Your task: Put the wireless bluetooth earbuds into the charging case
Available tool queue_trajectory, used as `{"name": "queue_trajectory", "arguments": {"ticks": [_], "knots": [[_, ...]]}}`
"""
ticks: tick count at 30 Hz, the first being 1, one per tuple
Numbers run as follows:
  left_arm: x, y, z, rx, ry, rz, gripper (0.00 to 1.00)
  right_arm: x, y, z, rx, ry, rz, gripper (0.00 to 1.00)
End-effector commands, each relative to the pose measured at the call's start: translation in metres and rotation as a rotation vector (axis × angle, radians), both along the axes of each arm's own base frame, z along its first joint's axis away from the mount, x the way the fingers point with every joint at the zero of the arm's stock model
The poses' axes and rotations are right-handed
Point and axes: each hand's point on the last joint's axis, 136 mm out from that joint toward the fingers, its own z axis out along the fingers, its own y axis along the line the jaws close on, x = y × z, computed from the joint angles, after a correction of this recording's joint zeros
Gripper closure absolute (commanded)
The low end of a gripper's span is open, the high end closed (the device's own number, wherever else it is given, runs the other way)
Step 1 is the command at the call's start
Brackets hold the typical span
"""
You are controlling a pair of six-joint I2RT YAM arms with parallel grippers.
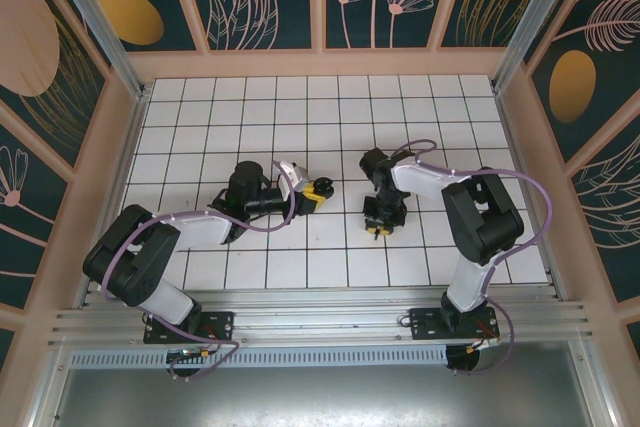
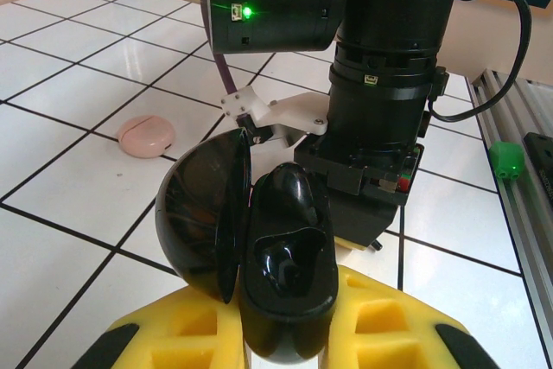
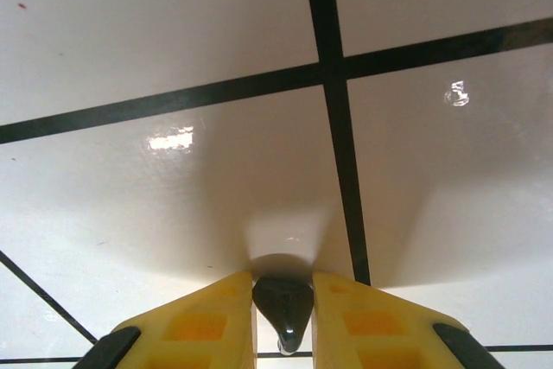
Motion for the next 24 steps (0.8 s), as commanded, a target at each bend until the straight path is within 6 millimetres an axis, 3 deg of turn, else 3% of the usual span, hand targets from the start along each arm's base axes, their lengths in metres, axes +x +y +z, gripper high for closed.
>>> {"name": "queue_trajectory", "arguments": {"ticks": [1, 10, 17, 24], "knots": [[0.0, -0.005, 0.005, -0.016, -0.007, -0.023, 0.88, 0.008, -0.009, -0.001, -0.048, -0.075, 0.011, 0.8], [0.004, -0.007, -0.007, -0.015, 0.014, -0.013, 0.88, 0.037, -0.008, 0.043, 0.011, -0.336, 0.004, 0.8], [0.009, -0.02, -0.011, -0.027, 0.022, -0.046, 0.89, 0.064, 0.014, 0.113, 0.154, -0.727, 0.126, 0.8], [0.013, -0.036, -0.012, -0.059, 0.049, -0.085, 0.89, 0.072, 0.031, 0.175, 0.301, -1.011, 0.254, 0.81]]}}
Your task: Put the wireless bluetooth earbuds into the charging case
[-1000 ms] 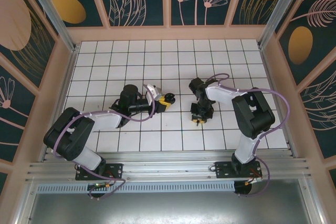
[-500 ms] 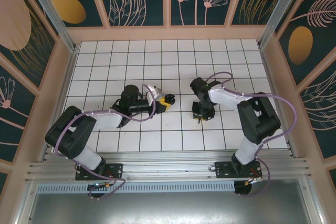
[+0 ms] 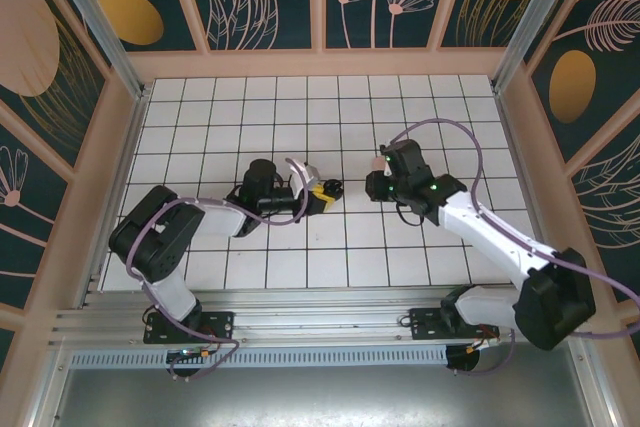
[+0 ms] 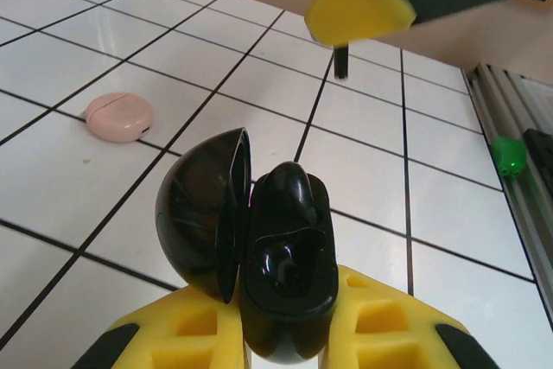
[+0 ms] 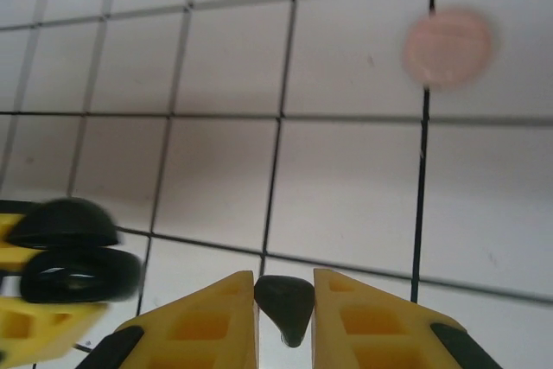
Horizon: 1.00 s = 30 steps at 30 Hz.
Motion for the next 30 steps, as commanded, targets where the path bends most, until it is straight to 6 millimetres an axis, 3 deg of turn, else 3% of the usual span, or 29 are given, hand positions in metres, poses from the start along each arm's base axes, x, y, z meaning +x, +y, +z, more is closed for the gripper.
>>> {"name": "queue_trajectory", "arguments": {"ticks": [1, 5, 11, 20, 30], "knots": [[0.001, -0.013, 0.014, -0.056, -0.019, -0.049, 0.89, 0.009, 0.015, 0.031, 0.041, -0.186, 0.103, 0.81], [0.001, -0.023, 0.015, -0.063, -0.019, -0.077, 0.89, 0.005, 0.027, 0.047, 0.077, -0.26, 0.198, 0.81], [0.002, -0.032, 0.02, -0.075, -0.02, -0.109, 0.89, -0.002, 0.045, 0.053, 0.121, -0.289, 0.307, 0.81], [-0.001, -0.035, 0.028, -0.088, -0.02, -0.129, 0.88, -0.004, 0.064, 0.043, 0.083, -0.265, 0.398, 0.81], [-0.002, -0.035, 0.037, -0.102, -0.029, -0.132, 0.88, -0.008, 0.068, 0.031, 0.027, -0.24, 0.428, 0.81]]}}
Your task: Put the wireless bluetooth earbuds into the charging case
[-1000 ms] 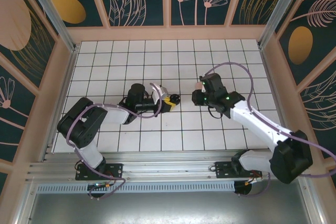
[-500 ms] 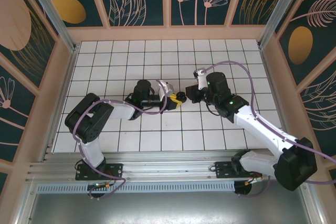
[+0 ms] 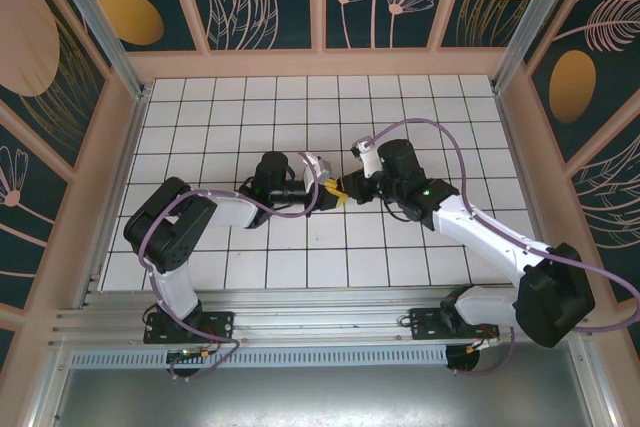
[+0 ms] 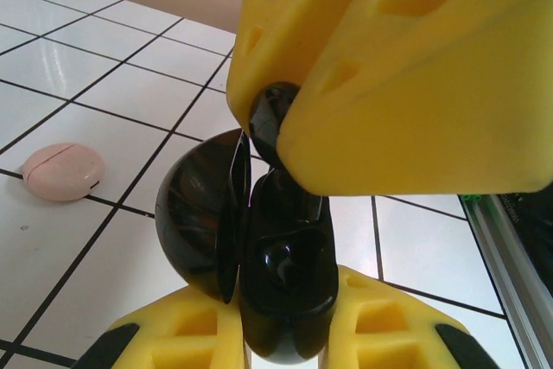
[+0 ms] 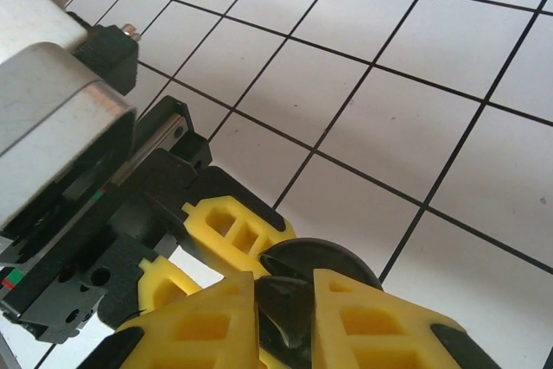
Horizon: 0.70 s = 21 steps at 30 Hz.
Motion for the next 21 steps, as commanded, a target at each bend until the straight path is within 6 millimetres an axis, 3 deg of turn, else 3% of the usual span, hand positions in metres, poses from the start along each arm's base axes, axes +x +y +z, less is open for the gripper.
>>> {"name": "queue_trajectory", "arguments": {"ticks": [1, 21], "knots": [[-0.002, -0.006, 0.024, -0.052, -0.043, -0.033, 0.88, 0.001, 0.006, 0.01, -0.004, -0.032, 0.024, 0.81], [-0.002, -0.007, 0.04, -0.091, -0.049, -0.031, 0.88, -0.003, 0.001, -0.008, -0.114, -0.031, 0.015, 0.81]]}}
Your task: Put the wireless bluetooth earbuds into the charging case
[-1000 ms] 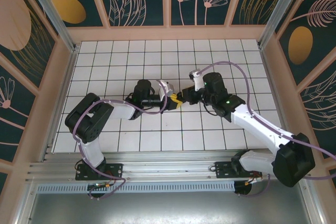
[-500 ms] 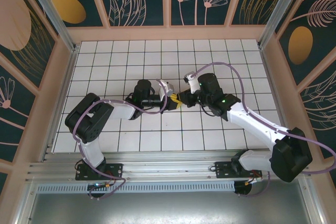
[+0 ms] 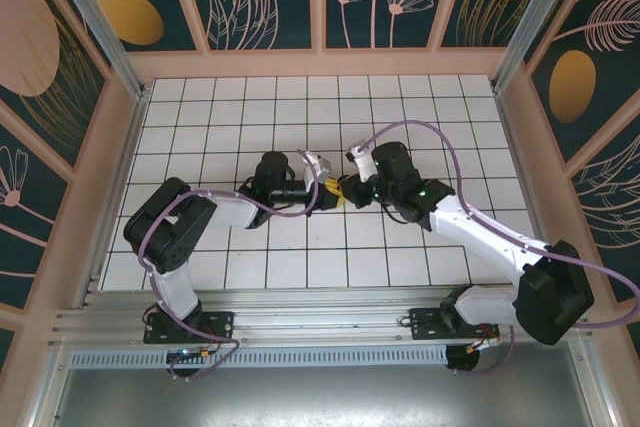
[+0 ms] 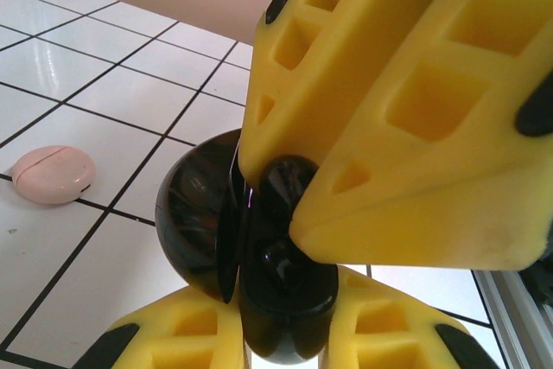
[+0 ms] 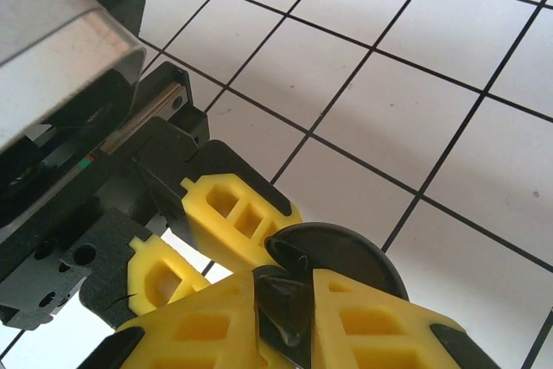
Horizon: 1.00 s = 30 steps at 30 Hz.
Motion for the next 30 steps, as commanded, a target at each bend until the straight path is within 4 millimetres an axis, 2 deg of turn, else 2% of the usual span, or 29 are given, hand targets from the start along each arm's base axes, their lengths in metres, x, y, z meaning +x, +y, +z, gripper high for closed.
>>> {"name": "queue_trajectory", "arguments": {"ticks": [1, 5, 8, 12, 16, 20, 21, 23, 30], "knots": [[0.0, -0.005, 0.037, -0.077, -0.082, -0.027, 0.88, 0.003, -0.001, -0.001, -0.039, -0.012, -0.005, 0.81], [-0.001, -0.005, 0.039, -0.08, -0.086, -0.028, 0.88, -0.001, 0.003, -0.002, -0.035, -0.001, 0.015, 0.79], [0.0, -0.005, 0.037, -0.075, -0.083, -0.025, 0.88, -0.003, 0.005, 0.004, -0.015, -0.004, 0.026, 0.71], [-0.001, -0.005, 0.034, -0.065, -0.087, -0.026, 0.88, -0.005, 0.006, 0.023, 0.034, -0.036, 0.04, 0.59], [-0.003, -0.004, 0.034, -0.06, -0.096, -0.037, 0.88, -0.007, 0.003, 0.046, 0.116, -0.06, 0.06, 0.53], [-0.01, -0.003, 0.036, -0.064, -0.134, -0.072, 0.88, -0.007, -0.009, 0.061, 0.219, -0.039, 0.075, 0.48], [-0.012, -0.002, 0.038, -0.066, -0.146, -0.08, 0.87, -0.013, -0.006, 0.064, 0.249, -0.025, 0.104, 0.47], [-0.016, -0.001, 0.039, -0.067, -0.16, -0.092, 0.87, -0.008, -0.016, 0.066, 0.295, 0.007, 0.103, 0.46], [-0.021, 0.0, 0.043, -0.068, -0.172, -0.117, 0.87, -0.011, -0.018, 0.056, 0.386, 0.141, 0.167, 0.44]]}}
